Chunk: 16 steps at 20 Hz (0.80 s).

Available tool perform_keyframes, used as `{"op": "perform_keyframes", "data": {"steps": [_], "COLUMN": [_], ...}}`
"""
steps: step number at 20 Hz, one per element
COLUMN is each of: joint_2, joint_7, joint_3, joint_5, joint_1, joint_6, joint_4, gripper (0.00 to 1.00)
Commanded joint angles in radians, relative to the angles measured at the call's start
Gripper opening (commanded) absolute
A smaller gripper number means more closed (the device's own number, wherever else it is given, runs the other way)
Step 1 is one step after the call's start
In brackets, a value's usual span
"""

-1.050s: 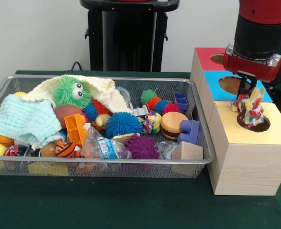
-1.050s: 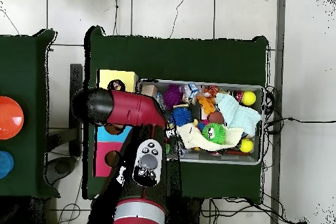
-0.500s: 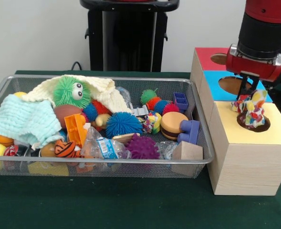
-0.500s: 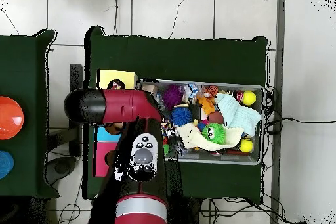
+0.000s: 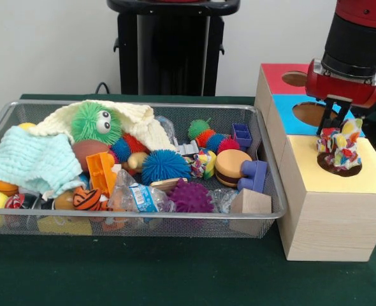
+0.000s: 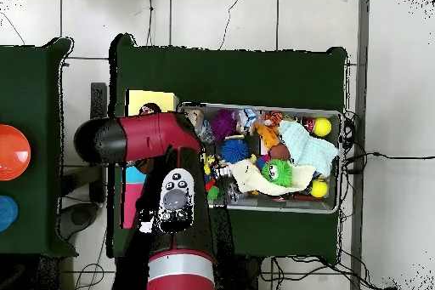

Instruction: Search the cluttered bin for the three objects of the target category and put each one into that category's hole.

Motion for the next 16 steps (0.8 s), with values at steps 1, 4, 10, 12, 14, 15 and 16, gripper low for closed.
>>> {"op": "perform_keyframes", "data": {"steps": [1,4,10,12,14,15,16], "joint_2": [0.179,0.167,0.182,0.179,0.174,0.175,0.179], "joint_7": [-0.068,-0.085,-0.161,-0.164,-0.162,-0.170,-0.189], "joint_3": [0.133,0.143,0.212,0.226,0.229,0.238,0.253], "joint_5": [-0.133,-0.163,-0.192,-0.195,-0.198,-0.192,-0.176], "joint_1": [-0.116,-0.120,-0.166,-0.174,-0.173,-0.179,-0.189], "joint_6": [-0.446,-0.407,-0.328,-0.285,-0.226,-0.183,-0.116], "joint_4": [-0.129,-0.141,-0.164,-0.169,-0.181,-0.187,-0.196], "gripper": [0.00,0.00,0.00,0.00,0.00,0.00,0.00]}}
